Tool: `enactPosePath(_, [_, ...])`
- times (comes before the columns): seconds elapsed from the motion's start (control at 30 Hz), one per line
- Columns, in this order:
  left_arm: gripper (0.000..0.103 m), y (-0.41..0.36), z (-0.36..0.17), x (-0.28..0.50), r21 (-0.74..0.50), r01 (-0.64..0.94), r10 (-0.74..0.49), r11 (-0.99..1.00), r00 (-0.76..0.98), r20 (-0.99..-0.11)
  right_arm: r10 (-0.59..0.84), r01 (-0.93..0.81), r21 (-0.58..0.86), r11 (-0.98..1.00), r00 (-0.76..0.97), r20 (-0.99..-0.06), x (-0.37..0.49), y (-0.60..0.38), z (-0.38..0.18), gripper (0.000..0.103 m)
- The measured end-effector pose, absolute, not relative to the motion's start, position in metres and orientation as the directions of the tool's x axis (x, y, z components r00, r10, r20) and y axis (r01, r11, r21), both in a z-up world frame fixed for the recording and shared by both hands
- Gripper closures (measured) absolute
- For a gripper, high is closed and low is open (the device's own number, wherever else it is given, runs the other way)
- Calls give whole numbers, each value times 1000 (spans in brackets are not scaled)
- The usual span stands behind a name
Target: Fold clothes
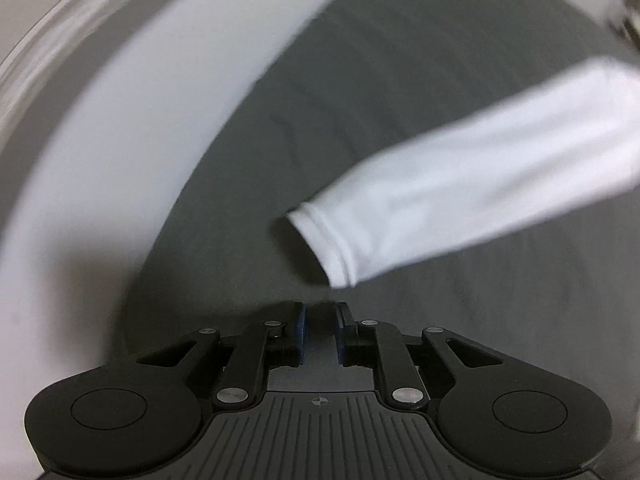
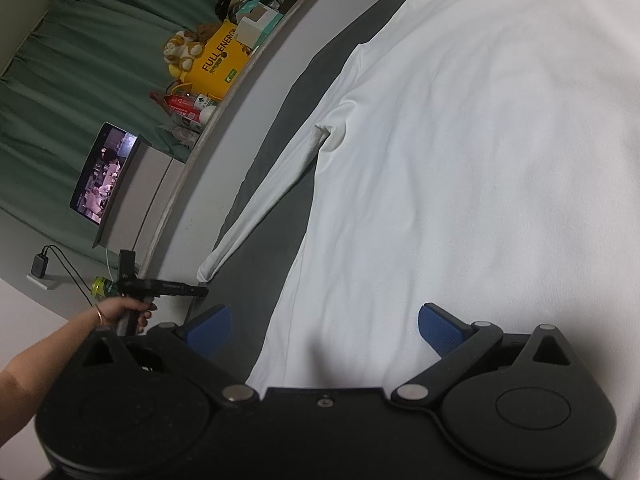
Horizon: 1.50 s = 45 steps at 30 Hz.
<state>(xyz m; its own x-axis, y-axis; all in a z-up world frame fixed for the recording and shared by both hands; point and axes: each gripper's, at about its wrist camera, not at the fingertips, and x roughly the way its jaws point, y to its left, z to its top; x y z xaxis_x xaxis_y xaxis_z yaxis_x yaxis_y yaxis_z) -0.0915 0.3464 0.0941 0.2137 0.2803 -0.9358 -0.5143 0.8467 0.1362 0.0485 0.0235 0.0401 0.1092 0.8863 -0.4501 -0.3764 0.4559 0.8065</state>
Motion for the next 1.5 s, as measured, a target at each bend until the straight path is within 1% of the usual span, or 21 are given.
enactPosePath(0.07, [88,345,96,-94,95,-518,283,850,298,-912,886,-379,805,456,109,-451,48,24,40,2])
enactPosePath(0.13, [88,351,100,-103,-25,-562,245,827,399,-884,886,-380,805,456,110,-451,49,24,40,2])
enactPosePath(0.3, [87,371,106,-122,-244,-707,251,664,518,-817,886,-383,803,456,109,-451,48,24,40,2])
enactPosePath(0.37, [87,369,98,-127,-320,-740,231,592,535,-813,887,-379,807,454,107,-449,49,23,39,2])
enactPosePath(0.43, [87,368,95,-137,-339,-761,210,554,521,-827,887,-376,808,454,107,-449,49,23,39,2])
enactPosePath(0.5, [87,366,95,-145,-329,-771,229,545,515,-826,887,-376,808,454,107,-449,49,24,39,1])
enactPosePath(0.67, [86,369,98,-154,-367,-770,327,522,578,-747,886,-384,802,457,109,-452,48,25,40,0])
enactPosePath(0.73, [86,375,91,-150,-361,-788,356,500,566,-743,886,-383,804,456,109,-451,48,25,40,1])
enactPosePath(0.77, [83,378,87,-147,-356,-798,370,487,557,-743,886,-382,804,455,108,-450,48,25,40,1])
enactPosePath(0.83, [31,383,86,-146,-351,-819,410,454,542,-734,885,-384,802,457,108,-452,48,25,40,0])
enactPosePath(0.87, [0,384,84,-146,-373,-821,428,431,550,-717,885,-385,802,457,108,-452,48,25,40,0])
enactPosePath(0.9, [0,386,82,-146,-401,-820,443,408,562,-698,885,-385,802,457,109,-452,48,25,40,0])
enactPosePath(0.97, [0,393,73,-141,-438,-813,422,383,576,-700,885,-385,802,456,109,-452,48,25,40,0])
enactPosePath(1.1, [0,406,58,-129,-402,-837,386,372,533,-753,886,-387,801,456,109,-451,47,25,40,0])
enactPosePath(1.23, [1,420,44,-107,-344,-853,354,393,486,-799,885,-387,801,457,110,-452,47,25,40,0])
enactPosePath(1.27, [7,422,42,-101,-330,-853,367,405,482,-796,885,-387,801,457,110,-451,47,25,40,0])
enactPosePath(1.3, [27,423,41,-96,-314,-853,376,418,477,-794,886,-387,801,456,110,-451,47,25,40,0])
enactPosePath(1.33, [44,424,41,-92,-298,-852,384,430,471,-794,885,-388,801,457,110,-451,47,25,40,0])
enactPosePath(1.37, [82,424,42,-89,-294,-847,379,443,474,-795,885,-389,800,457,111,-452,47,26,40,0])
enactPosePath(1.47, [92,424,43,-82,-286,-822,361,493,492,-792,885,-389,800,457,110,-452,48,25,40,0])
enactPosePath(1.5, [92,421,44,-79,-267,-811,378,521,500,-779,886,-388,801,456,109,-451,48,25,40,0])
